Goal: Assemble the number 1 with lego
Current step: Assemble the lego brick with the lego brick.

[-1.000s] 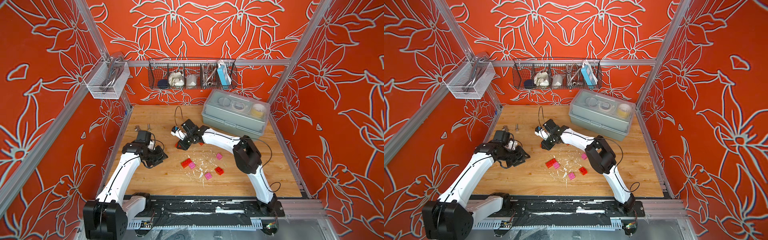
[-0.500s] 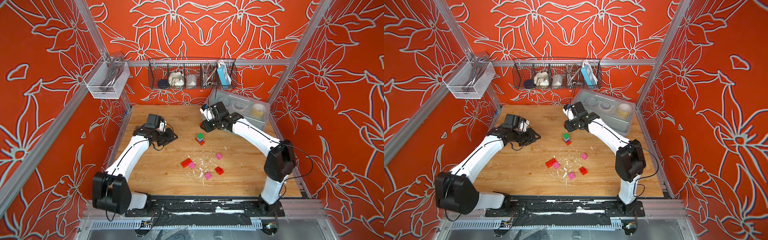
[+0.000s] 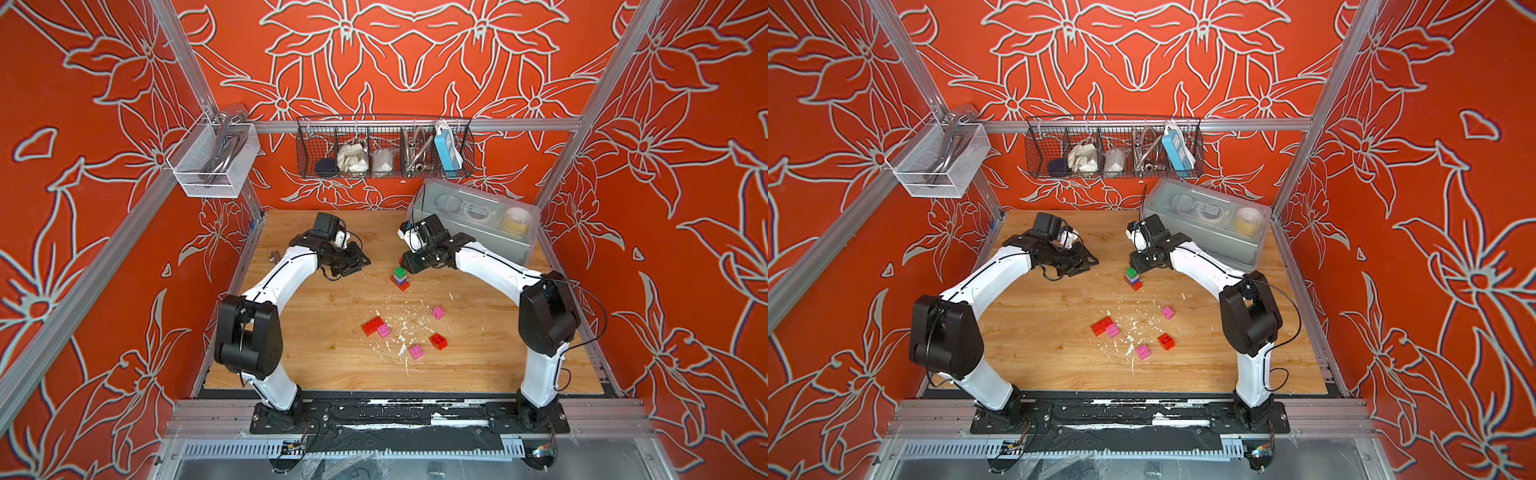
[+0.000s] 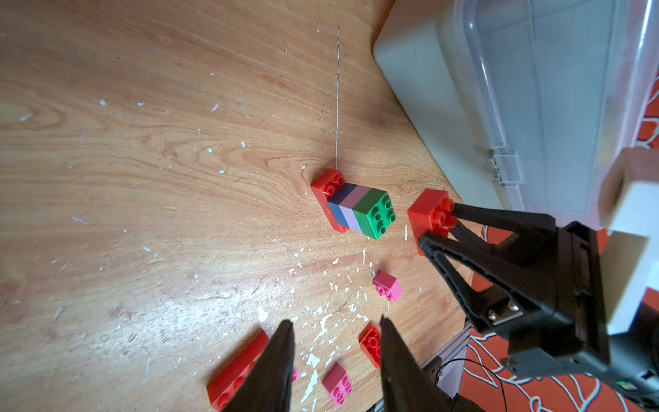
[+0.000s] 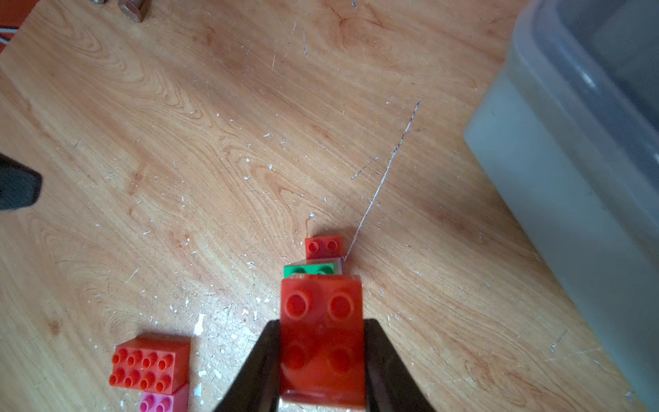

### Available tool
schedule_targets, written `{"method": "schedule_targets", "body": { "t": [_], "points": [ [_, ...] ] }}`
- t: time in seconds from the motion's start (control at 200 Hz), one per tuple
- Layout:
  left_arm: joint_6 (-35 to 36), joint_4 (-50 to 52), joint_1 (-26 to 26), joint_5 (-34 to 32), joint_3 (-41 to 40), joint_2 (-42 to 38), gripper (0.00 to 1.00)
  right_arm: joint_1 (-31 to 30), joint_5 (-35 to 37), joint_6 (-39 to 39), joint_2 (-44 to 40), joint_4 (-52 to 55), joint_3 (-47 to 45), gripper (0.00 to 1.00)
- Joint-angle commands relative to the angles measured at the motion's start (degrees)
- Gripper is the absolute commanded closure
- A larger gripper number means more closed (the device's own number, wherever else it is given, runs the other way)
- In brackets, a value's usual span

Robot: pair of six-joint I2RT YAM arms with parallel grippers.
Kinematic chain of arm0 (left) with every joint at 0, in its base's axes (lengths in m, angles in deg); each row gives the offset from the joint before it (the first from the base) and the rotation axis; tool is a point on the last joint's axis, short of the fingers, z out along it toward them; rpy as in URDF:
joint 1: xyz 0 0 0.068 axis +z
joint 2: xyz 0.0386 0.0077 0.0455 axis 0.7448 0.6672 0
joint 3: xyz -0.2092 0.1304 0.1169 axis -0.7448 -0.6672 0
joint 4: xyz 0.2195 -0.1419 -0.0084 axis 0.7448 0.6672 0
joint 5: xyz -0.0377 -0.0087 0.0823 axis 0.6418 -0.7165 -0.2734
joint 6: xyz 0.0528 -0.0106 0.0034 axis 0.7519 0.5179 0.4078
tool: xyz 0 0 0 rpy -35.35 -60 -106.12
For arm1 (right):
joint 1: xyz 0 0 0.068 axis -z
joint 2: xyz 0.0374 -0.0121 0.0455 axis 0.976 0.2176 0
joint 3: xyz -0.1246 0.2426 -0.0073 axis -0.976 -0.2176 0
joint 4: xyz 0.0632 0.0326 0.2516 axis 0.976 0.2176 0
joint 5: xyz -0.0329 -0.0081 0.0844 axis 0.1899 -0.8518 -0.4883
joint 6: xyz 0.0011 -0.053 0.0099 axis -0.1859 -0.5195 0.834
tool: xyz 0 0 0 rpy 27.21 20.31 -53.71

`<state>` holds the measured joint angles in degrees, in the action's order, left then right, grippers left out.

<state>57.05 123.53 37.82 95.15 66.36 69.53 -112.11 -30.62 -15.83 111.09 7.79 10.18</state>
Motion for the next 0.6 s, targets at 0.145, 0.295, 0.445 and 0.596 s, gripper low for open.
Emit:
{"method": "schedule_targets", "body": {
  "t": [0.145,0.295,0.445,0.596],
  "points": [
    [-2.28,2.91,-0.55,4.09,6.40,6.11,0.60,-0.04,-0.13,-1.82,2.75,-4.23,-1.23,0.78],
    [-2.82,2.65,-0.66,4.13,7.18,6.83,0.59,-0.06,-0.56,-2.01,2.95,-4.01,-1.39,0.78],
    [-3.17,2.65,-0.66,4.96,8.12,7.81,0.59,-0.13,-1.17,-1.83,2.77,-3.58,-1.76,0.78],
    [-3.60,2.56,-1.00,5.09,8.89,8.81,0.58,-0.24,-1.43,-2.48,2.38,-3.11,-2.24,0.78]
  ]
}}
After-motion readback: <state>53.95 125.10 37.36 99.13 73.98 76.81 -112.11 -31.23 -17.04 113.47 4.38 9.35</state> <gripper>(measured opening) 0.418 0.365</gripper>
